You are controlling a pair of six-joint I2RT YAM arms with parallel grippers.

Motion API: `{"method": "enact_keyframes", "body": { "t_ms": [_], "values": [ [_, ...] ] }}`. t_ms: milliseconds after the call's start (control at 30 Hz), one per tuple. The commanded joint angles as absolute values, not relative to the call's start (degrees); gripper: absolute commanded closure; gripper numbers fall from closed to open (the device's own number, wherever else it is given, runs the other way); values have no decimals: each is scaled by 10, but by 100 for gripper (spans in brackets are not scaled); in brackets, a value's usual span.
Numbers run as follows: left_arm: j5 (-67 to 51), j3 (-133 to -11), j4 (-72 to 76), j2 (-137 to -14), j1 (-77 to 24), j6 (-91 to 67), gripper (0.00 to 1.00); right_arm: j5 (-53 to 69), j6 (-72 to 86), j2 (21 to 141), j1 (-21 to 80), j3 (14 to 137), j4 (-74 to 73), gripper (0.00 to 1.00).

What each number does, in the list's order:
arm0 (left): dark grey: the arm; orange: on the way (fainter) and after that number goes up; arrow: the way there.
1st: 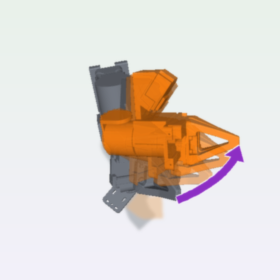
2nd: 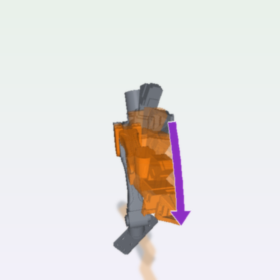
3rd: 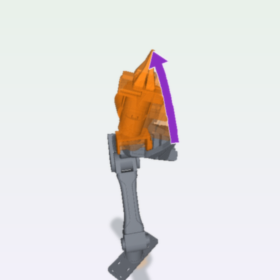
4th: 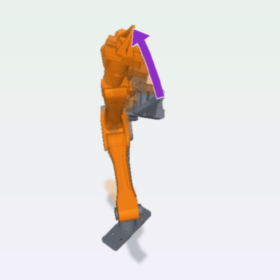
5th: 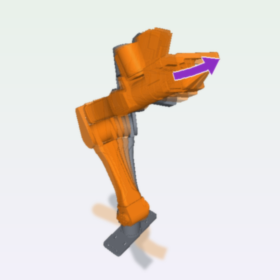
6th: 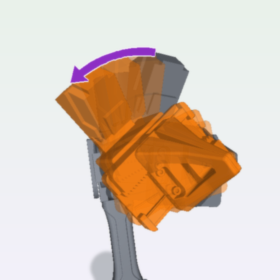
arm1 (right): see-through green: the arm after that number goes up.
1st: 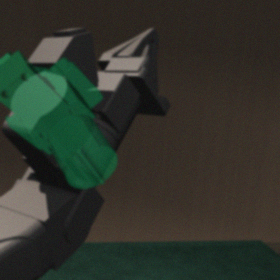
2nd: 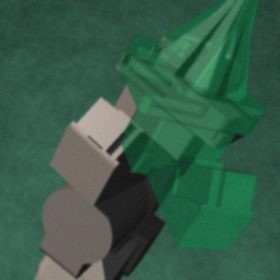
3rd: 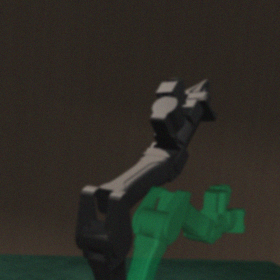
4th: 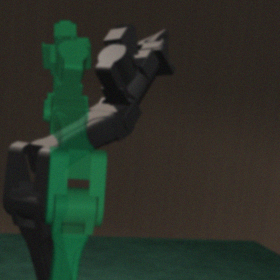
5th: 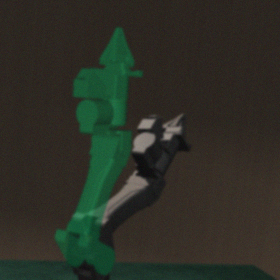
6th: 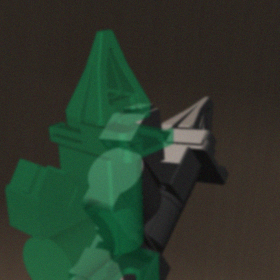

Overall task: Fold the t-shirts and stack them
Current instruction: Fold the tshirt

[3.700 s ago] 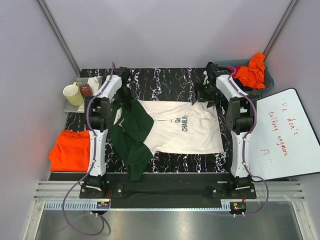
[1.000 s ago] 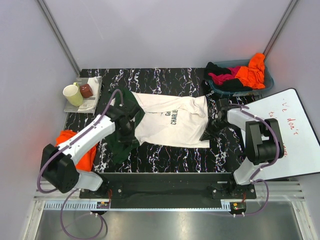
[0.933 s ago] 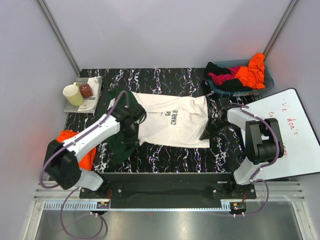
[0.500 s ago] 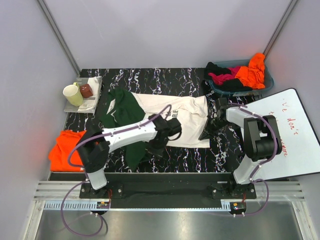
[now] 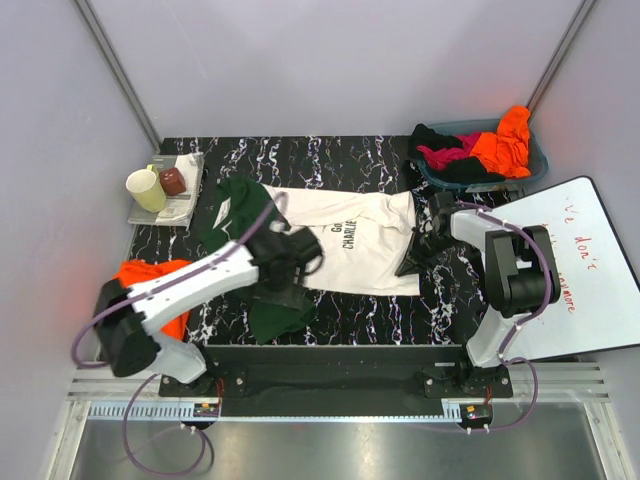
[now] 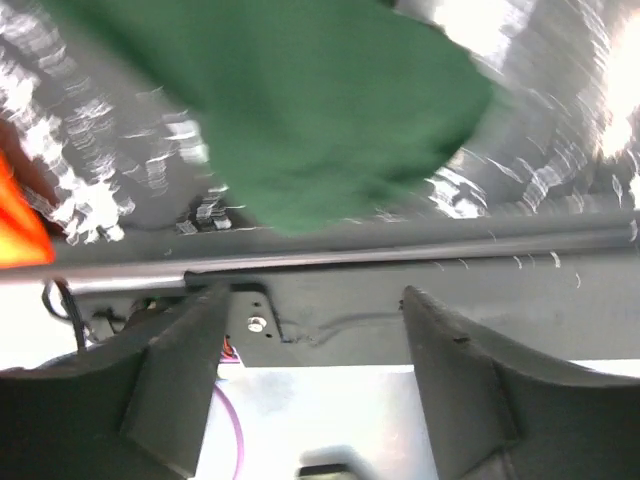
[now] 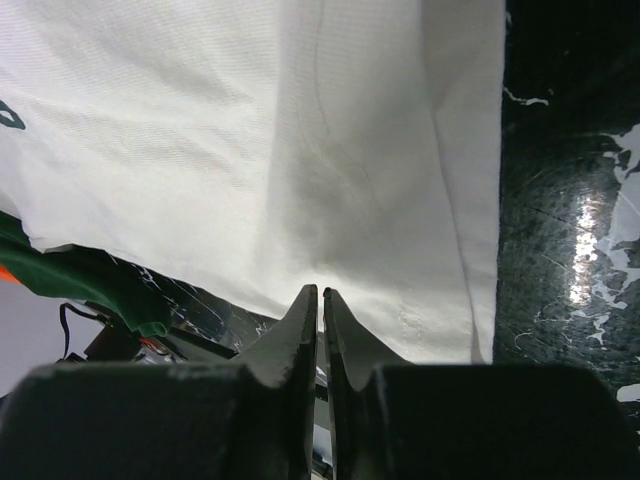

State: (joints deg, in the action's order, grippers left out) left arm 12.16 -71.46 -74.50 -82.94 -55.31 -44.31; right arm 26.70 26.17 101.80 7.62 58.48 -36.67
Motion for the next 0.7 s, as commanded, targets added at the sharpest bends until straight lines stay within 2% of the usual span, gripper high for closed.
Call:
{"method": "enact_keyframes", "body": {
  "t_ms": [0,33,67,100,333,667],
  "values": [
    [128,-649,-731,-755,-400,-454,55,284,250,1025,79,601,-365,87],
    [126,-644,-725,-742,-371,-423,64,285,248,1026,79,602,-365,87],
    [126,-643,-709,-742,-347,-406,88,285,247,1026,78,602,-366,87],
    [127,-649,-705,-746,-309,-390,100,285,246,1024,79,601,-365,87],
    [141,-742,-692,-931,-228,-300,100,258,222,1011,79,619,-381,87],
    [121,-762,-636,-1055,-156,-265,100,234,208,1015,79,678,-410,87]
  ]
}}
